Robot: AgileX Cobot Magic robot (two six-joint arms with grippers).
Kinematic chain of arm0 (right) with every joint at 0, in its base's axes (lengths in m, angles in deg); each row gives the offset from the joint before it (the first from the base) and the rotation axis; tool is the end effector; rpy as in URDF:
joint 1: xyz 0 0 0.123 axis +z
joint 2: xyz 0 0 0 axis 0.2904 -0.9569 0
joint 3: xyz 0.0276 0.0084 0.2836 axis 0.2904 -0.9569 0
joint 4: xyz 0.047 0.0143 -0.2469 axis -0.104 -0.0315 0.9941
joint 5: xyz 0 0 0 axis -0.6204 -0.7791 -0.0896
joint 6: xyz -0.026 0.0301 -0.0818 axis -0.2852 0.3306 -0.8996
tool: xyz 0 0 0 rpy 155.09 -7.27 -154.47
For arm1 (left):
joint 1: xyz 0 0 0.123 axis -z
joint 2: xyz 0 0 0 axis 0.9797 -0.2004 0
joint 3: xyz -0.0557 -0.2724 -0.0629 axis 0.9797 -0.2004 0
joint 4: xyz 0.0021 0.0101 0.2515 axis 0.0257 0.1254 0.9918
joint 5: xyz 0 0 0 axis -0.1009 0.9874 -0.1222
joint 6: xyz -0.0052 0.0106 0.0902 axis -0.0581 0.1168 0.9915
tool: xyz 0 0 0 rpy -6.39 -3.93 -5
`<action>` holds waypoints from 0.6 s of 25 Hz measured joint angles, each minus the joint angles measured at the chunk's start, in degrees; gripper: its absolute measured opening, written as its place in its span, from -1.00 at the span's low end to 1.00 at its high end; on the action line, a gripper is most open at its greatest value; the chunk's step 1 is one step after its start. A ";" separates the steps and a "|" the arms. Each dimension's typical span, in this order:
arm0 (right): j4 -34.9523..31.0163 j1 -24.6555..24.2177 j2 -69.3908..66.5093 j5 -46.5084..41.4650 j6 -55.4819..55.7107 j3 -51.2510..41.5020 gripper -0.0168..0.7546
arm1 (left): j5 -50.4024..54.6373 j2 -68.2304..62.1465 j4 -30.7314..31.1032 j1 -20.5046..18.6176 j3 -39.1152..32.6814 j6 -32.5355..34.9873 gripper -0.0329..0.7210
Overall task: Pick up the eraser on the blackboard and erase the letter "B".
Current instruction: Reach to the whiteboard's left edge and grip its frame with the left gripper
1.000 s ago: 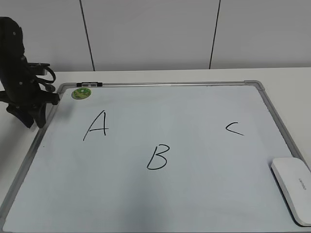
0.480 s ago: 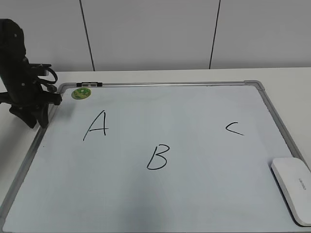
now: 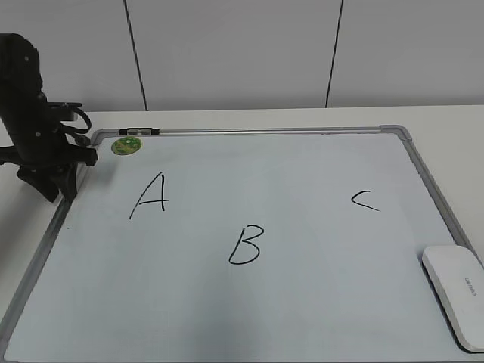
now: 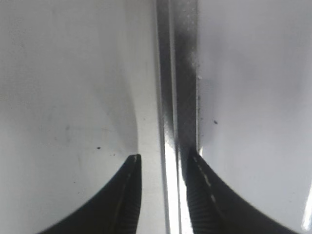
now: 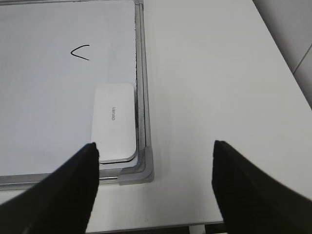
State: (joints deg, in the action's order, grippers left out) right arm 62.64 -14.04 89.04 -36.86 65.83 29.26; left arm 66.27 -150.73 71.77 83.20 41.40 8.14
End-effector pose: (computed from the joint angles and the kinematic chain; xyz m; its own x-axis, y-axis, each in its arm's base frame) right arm -0.0111 -0.0107 0.2702 -0.5144 0.0027 -0.8576 0.0614 0.9975 -0.0337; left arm 0.4469 -0.0387 0.1299 -0.9993 0.0213 -0.0318 0.0219 0.9996 -0.0168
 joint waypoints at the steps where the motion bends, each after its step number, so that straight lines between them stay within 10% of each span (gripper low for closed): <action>1: 0.00 0.00 0.00 0.00 0.00 0.00 0.43 | 0.00 -0.15 -0.13 0.00 0.04 0.00 -0.27; 8: 0.00 0.00 0.00 0.00 0.00 0.00 0.43 | 0.00 -0.51 -0.40 0.00 0.36 0.00 -0.30; 15: 0.00 0.00 0.00 0.00 0.00 0.00 0.43 | 0.10 -0.51 -0.87 0.00 0.45 -0.68 -0.85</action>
State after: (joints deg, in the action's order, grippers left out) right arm 62.64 -14.04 89.04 -36.86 65.83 29.26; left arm 66.37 -151.24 70.90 83.20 41.85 7.47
